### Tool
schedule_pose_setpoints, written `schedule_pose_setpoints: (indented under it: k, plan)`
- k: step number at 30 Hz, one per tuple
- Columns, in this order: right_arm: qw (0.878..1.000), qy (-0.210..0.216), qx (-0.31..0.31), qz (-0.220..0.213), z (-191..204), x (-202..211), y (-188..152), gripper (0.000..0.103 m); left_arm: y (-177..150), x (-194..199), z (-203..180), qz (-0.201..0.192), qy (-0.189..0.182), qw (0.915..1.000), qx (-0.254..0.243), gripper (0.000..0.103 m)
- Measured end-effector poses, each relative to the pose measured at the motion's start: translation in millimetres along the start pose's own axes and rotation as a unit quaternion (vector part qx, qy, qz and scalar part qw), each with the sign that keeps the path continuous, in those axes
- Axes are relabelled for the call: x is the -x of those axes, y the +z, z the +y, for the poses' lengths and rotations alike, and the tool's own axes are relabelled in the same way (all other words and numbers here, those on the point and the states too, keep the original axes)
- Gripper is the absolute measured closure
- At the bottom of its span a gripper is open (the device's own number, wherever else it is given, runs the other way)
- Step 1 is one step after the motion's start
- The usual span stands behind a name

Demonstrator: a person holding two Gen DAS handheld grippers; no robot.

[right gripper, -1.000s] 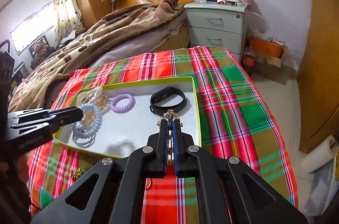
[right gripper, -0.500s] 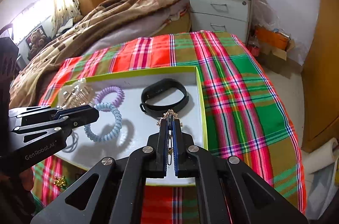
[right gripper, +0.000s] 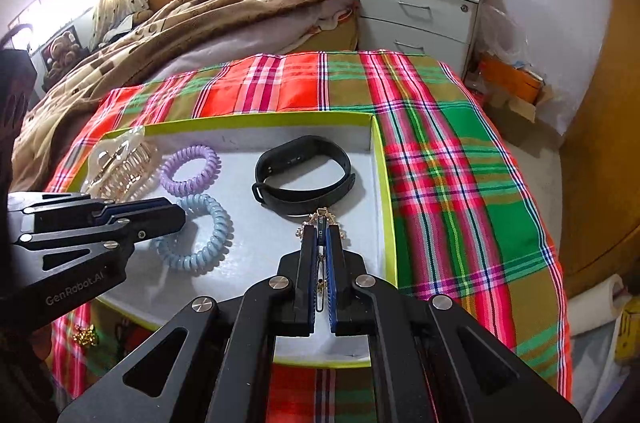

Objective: Organize jewelry
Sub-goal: 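Open the left tool to drop the coil while the right tool releases the gold clip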

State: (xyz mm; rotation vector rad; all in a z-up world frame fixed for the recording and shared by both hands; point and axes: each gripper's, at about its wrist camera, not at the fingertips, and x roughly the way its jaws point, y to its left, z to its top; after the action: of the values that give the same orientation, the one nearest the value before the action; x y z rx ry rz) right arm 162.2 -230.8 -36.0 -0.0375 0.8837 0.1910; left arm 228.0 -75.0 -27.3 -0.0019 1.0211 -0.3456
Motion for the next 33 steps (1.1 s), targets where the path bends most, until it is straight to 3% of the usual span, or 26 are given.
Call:
schedule_pose_setpoints:
  k: [12, 22, 33]
  plan:
    - [1.0, -0.001, -0.006, 0.004, -2, -3, 1, 0.099, 1, -2, 1, 0.005, -0.001, 1.0, 0.007, 0.091]
    - [1.0, 0.0, -0.01, -0.008, 0, 5, 1, 0.092, 0, 4, 1, 0.003, 0.008, 0.9999, 0.008, 0.068]
    - [0.999, 0.013, -0.026, -0.031, 4, 27, -4, 0.09, -8, 35, 2, -0.025, 0.006, 0.9996, 0.009, 0.061]
